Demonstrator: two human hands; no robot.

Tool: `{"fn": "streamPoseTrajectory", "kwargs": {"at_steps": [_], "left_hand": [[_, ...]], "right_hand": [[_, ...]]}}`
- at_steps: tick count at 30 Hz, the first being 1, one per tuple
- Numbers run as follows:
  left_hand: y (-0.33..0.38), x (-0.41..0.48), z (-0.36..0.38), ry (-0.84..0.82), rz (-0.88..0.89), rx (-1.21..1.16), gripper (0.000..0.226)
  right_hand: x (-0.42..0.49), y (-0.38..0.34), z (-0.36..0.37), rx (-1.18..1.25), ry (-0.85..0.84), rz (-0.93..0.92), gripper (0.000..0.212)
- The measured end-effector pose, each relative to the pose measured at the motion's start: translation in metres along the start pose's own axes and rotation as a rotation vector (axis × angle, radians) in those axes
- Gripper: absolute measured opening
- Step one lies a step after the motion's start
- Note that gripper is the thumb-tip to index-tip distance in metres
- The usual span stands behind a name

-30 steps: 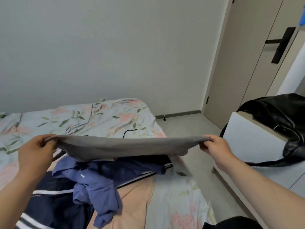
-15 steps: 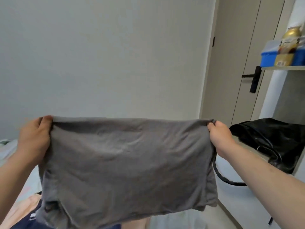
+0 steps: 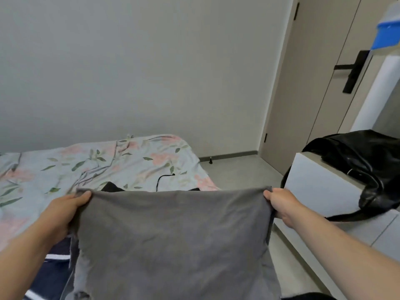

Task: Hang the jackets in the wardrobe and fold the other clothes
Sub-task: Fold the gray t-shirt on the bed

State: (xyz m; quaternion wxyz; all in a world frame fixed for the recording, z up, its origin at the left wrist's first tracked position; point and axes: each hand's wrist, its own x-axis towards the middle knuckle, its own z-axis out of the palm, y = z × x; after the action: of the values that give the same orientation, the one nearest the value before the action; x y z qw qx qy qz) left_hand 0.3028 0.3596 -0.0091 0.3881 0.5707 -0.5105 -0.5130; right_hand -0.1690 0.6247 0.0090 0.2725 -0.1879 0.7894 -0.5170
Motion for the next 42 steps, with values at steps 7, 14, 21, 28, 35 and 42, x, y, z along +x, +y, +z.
{"fn": "streamPoseTrajectory", "kwargs": {"at_steps": [7,14,21,28,35,42], "left_hand": [[-0.049,0.065,0.043,0.184,0.052,0.200,0.028],[-0.056,0.119,0.078,0.252,0.104,0.569,0.036],[-0.086,0.123,0.082,0.180,0.107,0.793,0.033],[-0.108,-0.012,0.048,0.269,0.418,0.965,0.042],[-0.170,-0.135,0.110,-0.225,0.879,1.056,0.067],[-0.125,-0.131,0.257,-0.582,0.760,0.976,0.048]], "right_hand": [[0.071,0.051,0.057,-0.029,0.023,0.146,0.018],[0.126,0.052,0.099,0.087,-0.047,0.280,0.013],[0.124,0.078,0.115,0.125,-0.158,0.236,0.017],[0.065,0.127,0.076,-0.515,-0.181,-0.043,0.007],[0.017,0.174,0.057,-0.572,-0.206,0.140,0.041],[-0.017,0.170,0.037,-0.561,-0.238,0.063,0.019]]}}
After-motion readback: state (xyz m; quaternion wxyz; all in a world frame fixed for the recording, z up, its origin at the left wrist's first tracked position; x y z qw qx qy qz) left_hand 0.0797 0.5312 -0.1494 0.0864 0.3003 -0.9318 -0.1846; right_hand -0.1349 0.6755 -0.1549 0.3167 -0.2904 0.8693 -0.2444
